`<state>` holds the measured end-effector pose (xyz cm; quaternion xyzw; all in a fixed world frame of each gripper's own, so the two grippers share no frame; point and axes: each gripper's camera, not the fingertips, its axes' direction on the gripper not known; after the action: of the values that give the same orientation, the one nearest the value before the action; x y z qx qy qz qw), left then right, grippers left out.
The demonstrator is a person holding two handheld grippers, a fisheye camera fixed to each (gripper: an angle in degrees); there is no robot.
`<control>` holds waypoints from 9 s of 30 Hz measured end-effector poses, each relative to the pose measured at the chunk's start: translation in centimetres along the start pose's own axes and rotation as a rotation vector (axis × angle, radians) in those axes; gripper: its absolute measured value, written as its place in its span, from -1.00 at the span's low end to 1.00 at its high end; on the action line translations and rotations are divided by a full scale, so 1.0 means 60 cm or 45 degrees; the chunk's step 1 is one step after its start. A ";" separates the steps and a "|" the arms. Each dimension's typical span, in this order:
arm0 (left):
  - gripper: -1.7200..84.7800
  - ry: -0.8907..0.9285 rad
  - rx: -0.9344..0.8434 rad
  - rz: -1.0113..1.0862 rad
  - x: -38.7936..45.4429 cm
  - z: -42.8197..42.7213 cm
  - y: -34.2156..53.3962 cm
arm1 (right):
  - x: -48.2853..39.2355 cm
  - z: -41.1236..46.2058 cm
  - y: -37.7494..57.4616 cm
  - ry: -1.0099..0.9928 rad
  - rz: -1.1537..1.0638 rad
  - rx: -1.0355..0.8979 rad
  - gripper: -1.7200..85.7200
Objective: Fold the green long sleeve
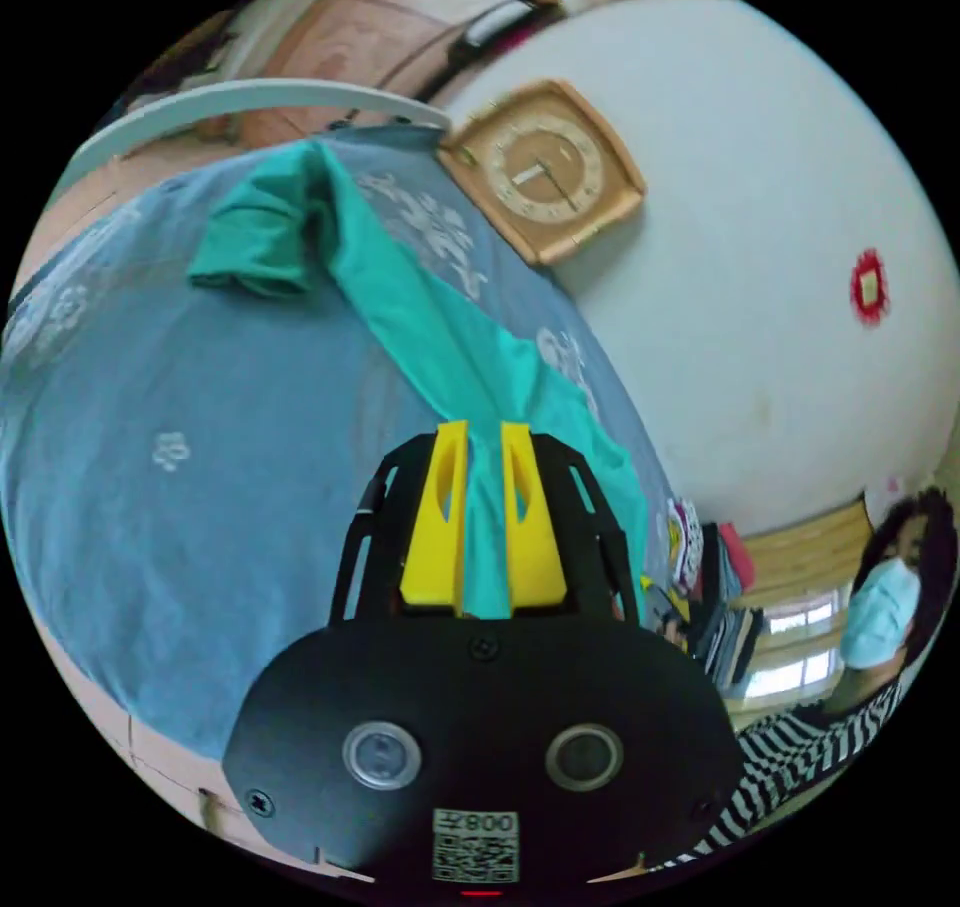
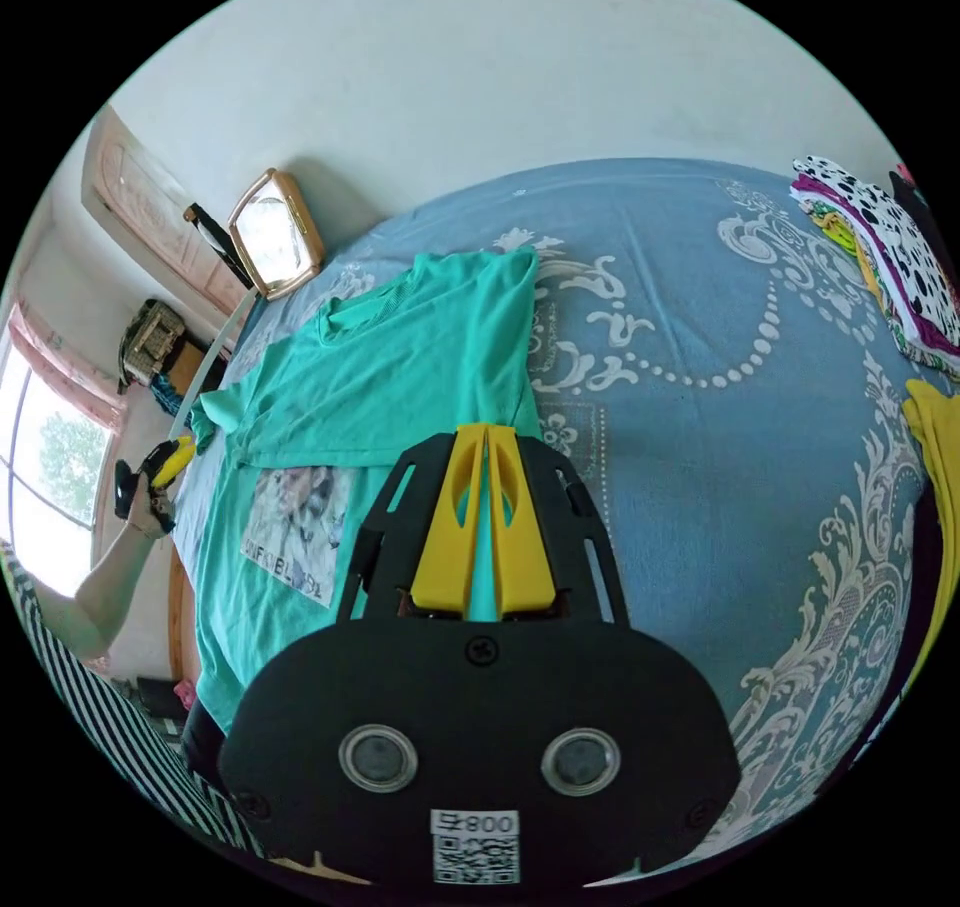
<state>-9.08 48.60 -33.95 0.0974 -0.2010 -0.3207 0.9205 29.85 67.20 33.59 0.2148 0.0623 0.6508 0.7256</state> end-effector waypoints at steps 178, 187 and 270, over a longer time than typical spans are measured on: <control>-0.94 0.222 -0.342 0.178 0.137 -0.139 -0.023 | -0.775 0.640 -0.620 -0.368 -0.886 -0.646 -0.93; -0.96 0.097 -0.259 0.269 0.137 -0.193 -0.070 | -0.810 0.664 -0.634 -0.352 -0.895 -0.635 -0.96; -0.87 -0.197 -0.413 0.495 0.348 -0.234 -0.212 | 0.173 0.078 -0.307 -0.082 0.004 -0.402 -0.89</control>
<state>4.87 26.29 -44.08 -0.1167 -0.2315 -0.1723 0.9503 49.98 75.10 32.58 0.1189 -0.0645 0.6465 0.7509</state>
